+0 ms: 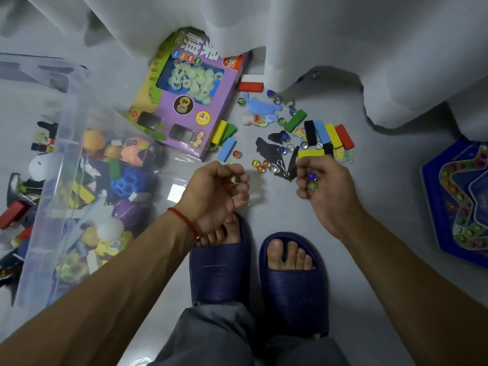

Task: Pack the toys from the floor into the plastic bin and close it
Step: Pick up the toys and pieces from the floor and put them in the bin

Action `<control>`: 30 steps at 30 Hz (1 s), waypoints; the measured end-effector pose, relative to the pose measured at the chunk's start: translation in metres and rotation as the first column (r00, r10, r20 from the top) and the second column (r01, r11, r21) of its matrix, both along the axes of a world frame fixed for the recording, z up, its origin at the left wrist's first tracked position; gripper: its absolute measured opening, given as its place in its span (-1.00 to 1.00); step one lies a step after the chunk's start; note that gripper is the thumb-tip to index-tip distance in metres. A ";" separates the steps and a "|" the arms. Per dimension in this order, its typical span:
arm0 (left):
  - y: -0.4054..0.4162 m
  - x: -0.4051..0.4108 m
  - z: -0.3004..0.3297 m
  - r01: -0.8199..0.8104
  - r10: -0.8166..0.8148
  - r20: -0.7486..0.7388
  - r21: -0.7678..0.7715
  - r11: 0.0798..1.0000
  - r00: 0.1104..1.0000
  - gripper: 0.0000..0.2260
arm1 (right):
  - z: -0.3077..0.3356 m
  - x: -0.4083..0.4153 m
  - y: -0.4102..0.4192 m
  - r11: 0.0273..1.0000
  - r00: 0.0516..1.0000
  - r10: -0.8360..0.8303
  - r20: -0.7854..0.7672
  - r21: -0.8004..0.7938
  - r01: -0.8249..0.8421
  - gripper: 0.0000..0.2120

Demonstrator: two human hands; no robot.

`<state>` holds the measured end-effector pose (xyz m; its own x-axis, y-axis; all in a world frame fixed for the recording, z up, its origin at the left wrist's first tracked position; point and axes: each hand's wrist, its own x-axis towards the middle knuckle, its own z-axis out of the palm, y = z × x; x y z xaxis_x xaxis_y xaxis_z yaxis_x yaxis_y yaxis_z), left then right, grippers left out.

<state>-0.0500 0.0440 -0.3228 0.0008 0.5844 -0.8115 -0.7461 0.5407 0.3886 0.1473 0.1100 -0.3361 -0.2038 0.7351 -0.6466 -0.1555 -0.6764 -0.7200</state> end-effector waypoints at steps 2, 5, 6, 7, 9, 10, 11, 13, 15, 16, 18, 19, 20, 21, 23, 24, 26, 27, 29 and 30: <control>0.011 0.001 -0.002 0.226 -0.215 -0.371 -0.014 0.974 0.903 -0.77 | -0.011 -0.003 0.006 0.882 0.831 0.220 0.510 0.260 -0.393 -0.91; 0.022 0.002 -0.017 0.593 -0.404 -0.905 -0.256 0.764 0.130 -0.76 | -0.024 -0.010 0.007 0.533 0.485 0.199 0.852 0.321 -0.783 -0.77; 0.024 0.003 -0.023 0.645 -0.347 -0.935 -0.311 0.698 -0.076 -0.77 | -0.027 -0.013 0.007 0.466 0.428 0.179 0.886 0.307 -0.830 -0.70; 0.025 0.003 -0.027 0.670 -0.294 -0.933 -0.355 0.652 -0.208 -0.76 | -0.030 -0.015 0.008 0.410 0.380 0.155 0.912 0.291 -0.864 -0.67; 0.026 0.003 -0.035 0.673 -0.240 -0.899 -0.433 0.599 -0.366 -0.74 | -0.032 -0.021 0.011 0.292 0.269 0.100 0.958 0.230 -0.928 -0.64; 0.026 0.003 -0.038 0.665 -0.210 -0.882 -0.459 0.589 -0.422 -0.72 | -0.032 -0.024 0.013 0.239 0.226 0.072 0.972 0.203 -0.950 -0.62; 0.027 0.003 -0.039 0.666 -0.171 -0.876 -0.458 0.589 -0.451 -0.69 | -0.032 -0.027 0.016 0.195 0.199 0.052 0.979 0.185 -0.963 -0.61; 0.030 0.003 -0.043 0.702 -0.090 -0.882 -0.426 0.572 -0.462 -0.64 | -0.031 -0.032 0.020 0.127 0.193 0.070 0.979 0.183 -0.975 -0.62; 0.034 0.000 -0.050 0.750 -0.035 -0.885 -0.413 0.517 -0.463 -0.60 | -0.031 -0.036 0.022 0.086 0.187 0.142 0.972 0.176 -0.981 -0.69; 0.036 -0.001 -0.052 0.769 -0.024 -0.888 -0.410 0.490 -0.458 -0.60 | -0.031 -0.036 0.023 0.083 0.181 0.176 0.968 0.168 -0.982 -0.72; 0.040 -0.005 -0.057 0.795 -0.019 -0.896 -0.403 0.454 -0.443 -0.63 | -0.032 -0.035 0.023 0.094 0.176 0.220 0.960 0.159 -0.983 -0.77; 0.041 -0.006 -0.059 0.807 -0.015 -0.900 -0.398 0.437 -0.436 -0.65 | -0.033 -0.034 0.023 0.088 0.174 0.223 0.959 0.158 -0.984 -0.79; 0.041 -0.007 -0.060 0.819 -0.007 -0.904 -0.390 0.421 -0.427 -0.67 | -0.034 -0.034 0.023 0.074 0.168 0.216 0.962 0.156 -0.985 -0.80; 0.041 -0.008 -0.062 0.832 0.001 -0.911 -0.377 0.406 -0.413 -0.70 | -0.034 -0.034 0.023 0.059 0.158 0.208 0.965 0.149 -0.987 -0.81; 0.041 -0.009 -0.064 0.857 0.022 -0.926 -0.339 0.388 -0.376 -0.74 | -0.035 -0.036 0.023 0.037 0.142 0.189 0.972 0.137 -0.990 -0.83; 0.040 -0.010 -0.065 0.868 0.034 -0.933 -0.319 0.380 -0.358 -0.77 | -0.034 -0.036 0.023 0.043 0.139 0.185 0.973 0.133 -0.990 -0.83; 0.041 -0.010 -0.065 0.884 0.040 -0.948 -0.279 0.376 -0.316 -0.82 | -0.030 -0.035 0.021 0.175 0.224 0.220 0.949 0.188 -0.966 -0.83; 0.041 -0.010 -0.065 0.885 0.024 -0.954 -0.269 0.380 -0.299 -0.83 | -0.027 -0.033 0.019 0.333 0.342 0.270 0.900 0.246 -0.910 -0.83; 0.037 -0.011 -0.061 0.874 -0.028 -0.964 -0.253 0.414 -0.265 -0.78 | -0.020 -0.026 0.015 0.785 0.754 0.331 0.567 0.278 -0.553 -0.81; 0.034 -0.010 -0.058 0.863 -0.042 -0.973 -0.220 0.455 -0.226 -0.76 | -0.015 -0.022 0.015 0.939 0.927 0.252 0.279 0.162 -0.304 -0.81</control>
<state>-0.0604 0.0782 -0.3807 0.1369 0.9877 -0.0752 0.8105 -0.0681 0.5817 0.1253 0.1251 -0.3506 -0.2694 0.7907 -0.5497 0.2203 -0.5051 -0.8345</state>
